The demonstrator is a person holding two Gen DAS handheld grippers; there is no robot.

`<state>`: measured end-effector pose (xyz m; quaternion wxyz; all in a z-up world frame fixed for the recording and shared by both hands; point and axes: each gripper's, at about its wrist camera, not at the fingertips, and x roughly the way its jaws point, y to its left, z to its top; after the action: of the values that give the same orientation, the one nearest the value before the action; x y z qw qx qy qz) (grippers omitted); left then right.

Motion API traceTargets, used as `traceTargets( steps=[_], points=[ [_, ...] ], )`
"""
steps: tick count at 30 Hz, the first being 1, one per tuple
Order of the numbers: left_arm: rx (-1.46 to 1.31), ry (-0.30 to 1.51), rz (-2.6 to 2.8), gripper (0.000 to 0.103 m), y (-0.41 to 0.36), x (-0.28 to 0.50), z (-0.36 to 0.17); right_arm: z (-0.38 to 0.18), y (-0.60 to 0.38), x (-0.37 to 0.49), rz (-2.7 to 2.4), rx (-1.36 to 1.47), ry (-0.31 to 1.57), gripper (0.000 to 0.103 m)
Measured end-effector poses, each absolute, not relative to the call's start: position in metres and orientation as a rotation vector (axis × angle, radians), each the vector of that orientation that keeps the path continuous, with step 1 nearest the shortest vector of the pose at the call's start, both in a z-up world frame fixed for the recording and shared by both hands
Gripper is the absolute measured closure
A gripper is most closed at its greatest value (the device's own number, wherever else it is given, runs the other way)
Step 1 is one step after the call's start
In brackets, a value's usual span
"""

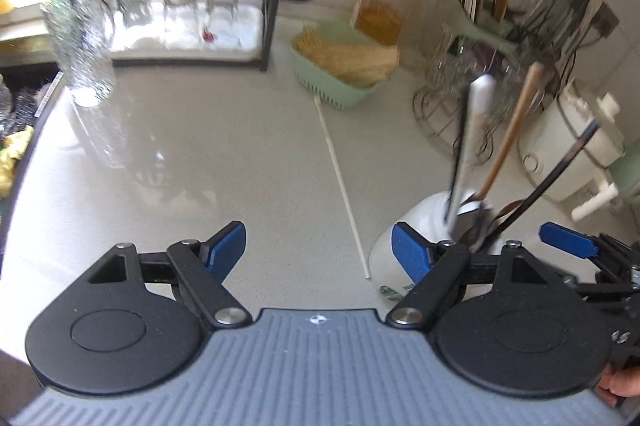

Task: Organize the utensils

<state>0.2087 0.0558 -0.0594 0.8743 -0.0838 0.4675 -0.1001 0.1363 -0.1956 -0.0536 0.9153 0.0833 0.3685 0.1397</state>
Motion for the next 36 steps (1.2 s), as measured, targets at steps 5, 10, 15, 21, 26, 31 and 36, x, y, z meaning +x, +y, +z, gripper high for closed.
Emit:
traceTargets(
  steps=[5, 10, 15, 21, 26, 31, 36],
  points=[
    [-0.219, 0.902, -0.171, 0.020, 0.051, 0.173, -0.020, -0.020, -0.206, 0.122, 0.268, 0.195, 0.722, 0.015],
    [-0.206, 0.856, -0.125, 0.020, 0.041, 0.133, 0.011, 0.007, -0.214, 0.102, 0.278, 0.211, 0.696, 0.015],
    [-0.219, 0.825, -0.094, 0.020, 0.037, 0.087, 0.035, 0.022, -0.216, 0.072, 0.319, 0.199, 0.680, 0.015],
    [-0.223, 0.810, -0.068, 0.020, 0.032, 0.041, 0.044, 0.028, -0.220, 0.039, 0.335, 0.199, 0.672, 0.015],
    [-0.223, 0.812, -0.059, 0.020, 0.028, 0.011, 0.042, 0.026, -0.222, 0.017, 0.340, 0.187, 0.675, 0.015],
    [-0.212, 0.804, -0.043, 0.020, 0.023, -0.008, 0.039, 0.022, -0.226, 0.004, 0.341, 0.176, 0.671, 0.015],
    [-0.196, 0.797, -0.027, 0.020, 0.019, -0.021, 0.036, 0.017, -0.230, -0.005, 0.337, 0.160, 0.664, 0.015]
  ],
)
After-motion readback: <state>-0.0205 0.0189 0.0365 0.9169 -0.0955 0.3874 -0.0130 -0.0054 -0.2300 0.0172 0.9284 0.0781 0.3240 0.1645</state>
